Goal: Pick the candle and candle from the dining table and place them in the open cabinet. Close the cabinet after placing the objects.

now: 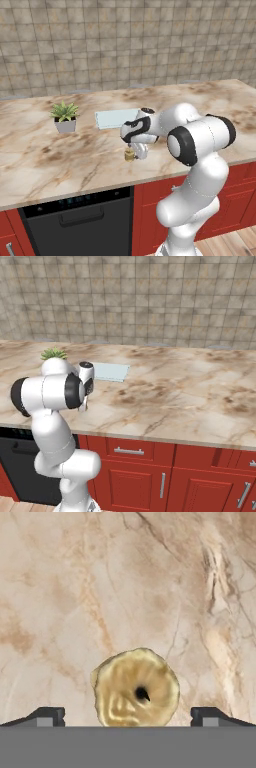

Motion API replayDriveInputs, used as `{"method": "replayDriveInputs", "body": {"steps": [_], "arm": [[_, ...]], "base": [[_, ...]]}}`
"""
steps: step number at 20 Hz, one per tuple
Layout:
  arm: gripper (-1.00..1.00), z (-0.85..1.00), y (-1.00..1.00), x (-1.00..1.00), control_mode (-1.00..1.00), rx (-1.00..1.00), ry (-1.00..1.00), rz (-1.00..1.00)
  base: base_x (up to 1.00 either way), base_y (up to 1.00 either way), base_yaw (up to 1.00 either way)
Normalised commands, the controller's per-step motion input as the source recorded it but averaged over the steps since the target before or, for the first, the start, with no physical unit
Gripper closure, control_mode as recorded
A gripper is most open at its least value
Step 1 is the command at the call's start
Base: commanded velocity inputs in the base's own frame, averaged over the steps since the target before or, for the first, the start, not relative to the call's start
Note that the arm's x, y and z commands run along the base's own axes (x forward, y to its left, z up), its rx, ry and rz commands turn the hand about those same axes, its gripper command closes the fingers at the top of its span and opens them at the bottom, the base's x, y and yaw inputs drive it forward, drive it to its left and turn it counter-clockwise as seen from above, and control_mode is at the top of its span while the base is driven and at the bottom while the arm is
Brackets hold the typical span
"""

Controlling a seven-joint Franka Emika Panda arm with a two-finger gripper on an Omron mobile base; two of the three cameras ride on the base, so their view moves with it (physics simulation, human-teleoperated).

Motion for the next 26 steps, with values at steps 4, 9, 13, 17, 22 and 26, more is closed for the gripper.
{"method": "replayDriveInputs", "body": {"steps": [4,9,13,17,22,26], "arm": [[-1.0,-0.17,0.05,0.0,-1.0,-0.03,0.0,0.0],[-1.0,-0.18,0.11,0.0,-1.0,-0.01,0.0,0.0],[-1.0,-0.19,0.1,0.0,-1.0,-0.01,0.0,0.0],[1.0,-0.23,0.16,0.0,-1.0,-0.03,0.0,0.0],[1.0,-0.14,0.07,0.0,-1.0,-0.02,0.0,0.0],[1.0,0.01,0.0,0.0,-1.0,0.0,0.0,0.0]], "base": [[0.0,0.0,0.0],[0.0,0.0,0.0],[0.0,0.0,0.0],[0.0,0.0,0.0],[0.0,0.0,0.0],[0.0,0.0,0.0]]}}
